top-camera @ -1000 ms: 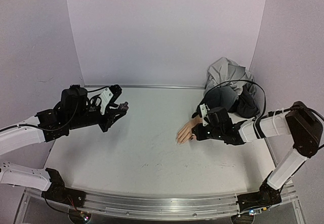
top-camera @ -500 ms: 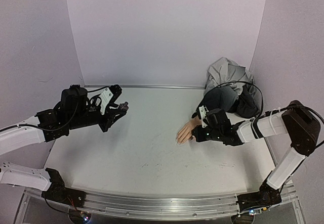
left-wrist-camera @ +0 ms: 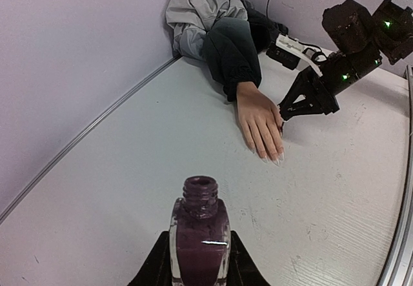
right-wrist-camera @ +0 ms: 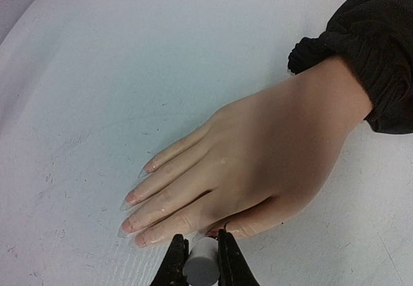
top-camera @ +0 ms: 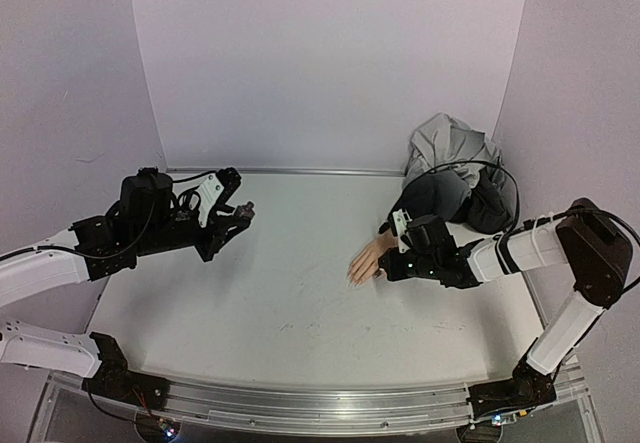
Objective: Paint the nails
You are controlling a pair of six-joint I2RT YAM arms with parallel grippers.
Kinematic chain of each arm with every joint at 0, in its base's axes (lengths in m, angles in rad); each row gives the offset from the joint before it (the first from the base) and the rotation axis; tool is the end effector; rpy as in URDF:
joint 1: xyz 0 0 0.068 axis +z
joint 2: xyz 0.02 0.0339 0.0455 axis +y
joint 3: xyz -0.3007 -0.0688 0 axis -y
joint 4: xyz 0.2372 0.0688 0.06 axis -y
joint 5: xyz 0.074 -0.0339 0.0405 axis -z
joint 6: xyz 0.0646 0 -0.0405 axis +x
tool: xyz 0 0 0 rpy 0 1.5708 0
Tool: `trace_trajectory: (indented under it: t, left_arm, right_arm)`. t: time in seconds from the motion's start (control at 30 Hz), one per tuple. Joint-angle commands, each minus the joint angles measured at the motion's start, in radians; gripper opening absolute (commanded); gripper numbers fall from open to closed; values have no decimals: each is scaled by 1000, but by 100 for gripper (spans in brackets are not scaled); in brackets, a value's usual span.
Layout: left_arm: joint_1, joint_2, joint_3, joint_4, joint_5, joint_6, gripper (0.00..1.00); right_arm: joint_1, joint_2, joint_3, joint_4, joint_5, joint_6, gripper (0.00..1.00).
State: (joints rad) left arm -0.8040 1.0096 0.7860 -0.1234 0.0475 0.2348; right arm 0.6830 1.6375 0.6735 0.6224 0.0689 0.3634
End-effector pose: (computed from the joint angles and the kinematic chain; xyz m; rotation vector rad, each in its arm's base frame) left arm 0.1607 -0.1712 0.3269 0.9913 1.6686 -0.4266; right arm 0.2782 0.2206 0.2065 -0.2653 1.9459 0.6338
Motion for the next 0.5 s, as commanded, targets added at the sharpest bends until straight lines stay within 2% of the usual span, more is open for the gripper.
trace_trajectory:
  t: [0.0,0.47]
  left_arm:
    - [7,-6,66,44,8,-8,0]
    - [8,-9,65,44,9,-7,0]
  right_arm:
    - [-2,13,26,33,20,-9,0]
    - [-3,35,37,47,-8,-10,0]
